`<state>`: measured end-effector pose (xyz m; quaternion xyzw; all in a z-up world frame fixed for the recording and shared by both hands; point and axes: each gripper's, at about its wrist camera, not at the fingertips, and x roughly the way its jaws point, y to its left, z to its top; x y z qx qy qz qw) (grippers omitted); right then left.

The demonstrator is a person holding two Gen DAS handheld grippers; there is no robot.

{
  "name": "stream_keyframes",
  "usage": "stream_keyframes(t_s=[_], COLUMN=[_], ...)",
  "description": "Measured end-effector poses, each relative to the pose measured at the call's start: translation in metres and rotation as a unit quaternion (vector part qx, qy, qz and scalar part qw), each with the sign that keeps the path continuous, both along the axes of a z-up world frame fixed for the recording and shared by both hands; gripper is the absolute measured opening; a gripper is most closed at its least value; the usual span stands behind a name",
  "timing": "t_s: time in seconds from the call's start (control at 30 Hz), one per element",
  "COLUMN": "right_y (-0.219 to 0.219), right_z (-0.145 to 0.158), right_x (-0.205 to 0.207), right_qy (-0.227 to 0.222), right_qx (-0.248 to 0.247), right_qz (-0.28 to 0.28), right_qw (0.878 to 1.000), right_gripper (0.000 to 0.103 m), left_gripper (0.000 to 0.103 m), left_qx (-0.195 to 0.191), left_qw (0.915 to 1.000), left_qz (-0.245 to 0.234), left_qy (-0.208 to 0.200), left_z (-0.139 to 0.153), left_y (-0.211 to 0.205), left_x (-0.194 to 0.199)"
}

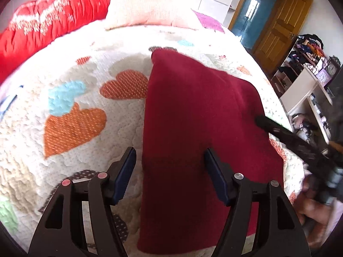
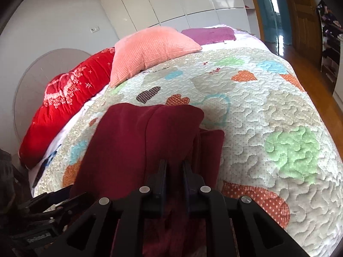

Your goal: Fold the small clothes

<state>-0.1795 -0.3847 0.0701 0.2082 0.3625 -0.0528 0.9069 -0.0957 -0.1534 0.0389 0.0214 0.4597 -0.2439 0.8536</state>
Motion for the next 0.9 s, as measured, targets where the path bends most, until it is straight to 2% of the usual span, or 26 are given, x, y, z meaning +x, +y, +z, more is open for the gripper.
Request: stream_keyframes(t_s=[0.07,0.1,0.13,0.2,0.27,0.33,0.4,0.63,0.8,0.87,0.9], right_y=[0.014,0.022,0.031,0.040,0.044,0.043,0.039,0.038,0.053,0.057,0.058], right_z=[0.015,0.020,0.020,0.012,-0.007,-0.022,-0.024,-0.002,0.011,0.014,0.015], right_x=[-0.017,-0.023,-0.027,-0.026,-0.024,-0.026,-0.029,-0.047,-0.055,-0.057,-0.058], right_qy=[-0.023,-0.031,-0.036,-0.028,0.003,0.015,0.015,-0.016,-0.029,-0.031,-0.033], right_qx=[-0.004,-0.006,-0.004,-0.003,-0.034,-0.069,-0.067,-0.038,-0.054,-0.058,-0.058], right_qz=[0.016,0.031,0.048,0.065,0.048,0.029,0.020,0.013,0.018,0.018,0.016], right_qw=[1.000,0.999,0.998,0.998,0.998,0.997,0.997,0.999,0.998,0.998,0.998], right_gripper=[0.015,0.020,0.026,0.026,0.026,0.026,0.028,0.031,0.032,0.035,0.041], left_gripper=[0.066,0.066,0.066,0.066,0.066,0.066,0.066,0.066,0.066,0.066,0.066], left_qx=[0.012,0.014,0.014,0.014,0.014,0.017,0.026,0.024,0.026,0.024,0.024], left_qw=[0.9998,0.9997,0.9996,0.9995,0.9994,0.9990,0.9982,0.9971,0.9957,0.9954,0.9952], left_qz=[0.005,0.008,0.010,0.015,0.017,0.017,0.019,0.021,0.025,0.028,0.029], left_qy=[-0.015,-0.020,-0.022,-0.023,-0.025,-0.038,-0.050,-0.069,-0.085,-0.089,-0.090], left_z=[0.002,0.003,0.003,0.003,0.004,0.006,0.007,0.010,0.015,0.016,0.017], left_y=[0.001,0.003,0.004,0.007,0.009,0.011,0.013,0.018,0.021,0.022,0.022], left_x=[-0.003,-0.005,-0.005,-0.006,-0.009,-0.013,-0.015,-0.023,-0.028,-0.029,-0.030])
